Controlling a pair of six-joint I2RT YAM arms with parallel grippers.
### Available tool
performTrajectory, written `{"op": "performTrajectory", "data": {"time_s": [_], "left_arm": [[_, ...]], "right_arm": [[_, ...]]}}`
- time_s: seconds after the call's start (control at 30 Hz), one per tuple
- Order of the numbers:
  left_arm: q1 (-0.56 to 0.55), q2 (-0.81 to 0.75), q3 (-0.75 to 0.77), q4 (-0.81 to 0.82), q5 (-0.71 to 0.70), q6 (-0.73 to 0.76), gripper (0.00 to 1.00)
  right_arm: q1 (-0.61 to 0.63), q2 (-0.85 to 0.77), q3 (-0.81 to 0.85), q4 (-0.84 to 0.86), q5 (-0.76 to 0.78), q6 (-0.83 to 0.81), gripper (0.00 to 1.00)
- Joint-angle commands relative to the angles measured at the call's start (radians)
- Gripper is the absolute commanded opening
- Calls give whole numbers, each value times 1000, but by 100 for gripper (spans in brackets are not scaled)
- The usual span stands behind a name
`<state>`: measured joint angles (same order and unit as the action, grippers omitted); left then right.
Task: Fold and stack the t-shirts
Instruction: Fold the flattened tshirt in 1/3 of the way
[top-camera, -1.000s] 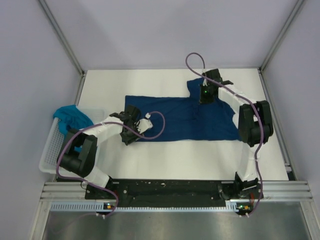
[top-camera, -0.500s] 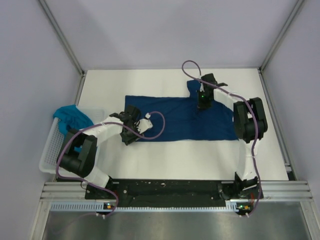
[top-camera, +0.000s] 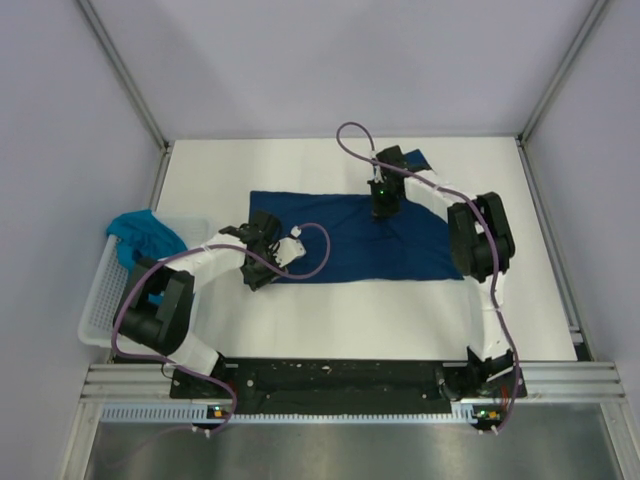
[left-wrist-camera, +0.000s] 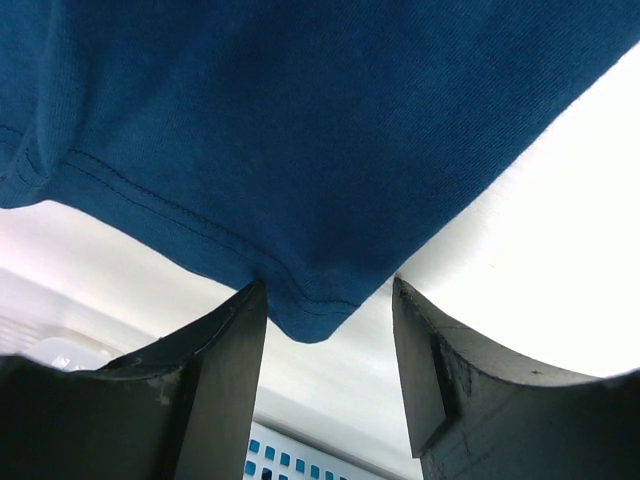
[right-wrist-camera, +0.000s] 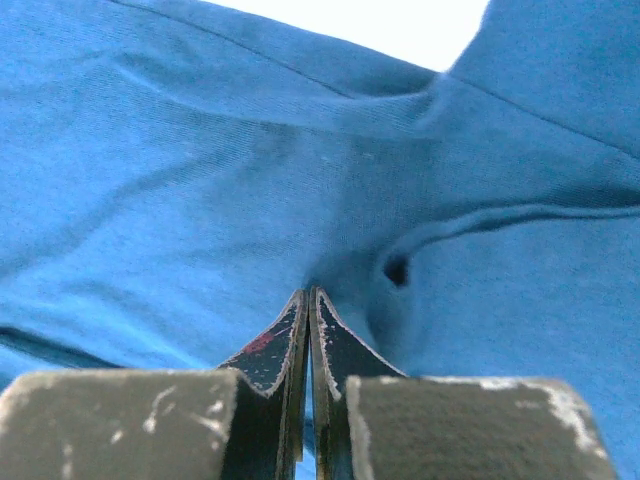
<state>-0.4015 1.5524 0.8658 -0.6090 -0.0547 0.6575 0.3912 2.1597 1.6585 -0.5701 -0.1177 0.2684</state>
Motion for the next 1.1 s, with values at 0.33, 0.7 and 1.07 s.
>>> {"op": "performTrajectory", "data": {"time_s": [0.33, 0.7, 1.07], "left_arm": [[1, -199, -48, -110, 104, 96, 57], [0, -91, -148, 124, -14, 122, 52], [0, -81, -189, 120, -16, 97, 7]], "right_arm": [[-185, -495, -231, -16, -2, 0, 36], [-546, -598, -539, 35, -43, -213, 50], [-589, -229, -257, 92, -68, -262, 48]]}}
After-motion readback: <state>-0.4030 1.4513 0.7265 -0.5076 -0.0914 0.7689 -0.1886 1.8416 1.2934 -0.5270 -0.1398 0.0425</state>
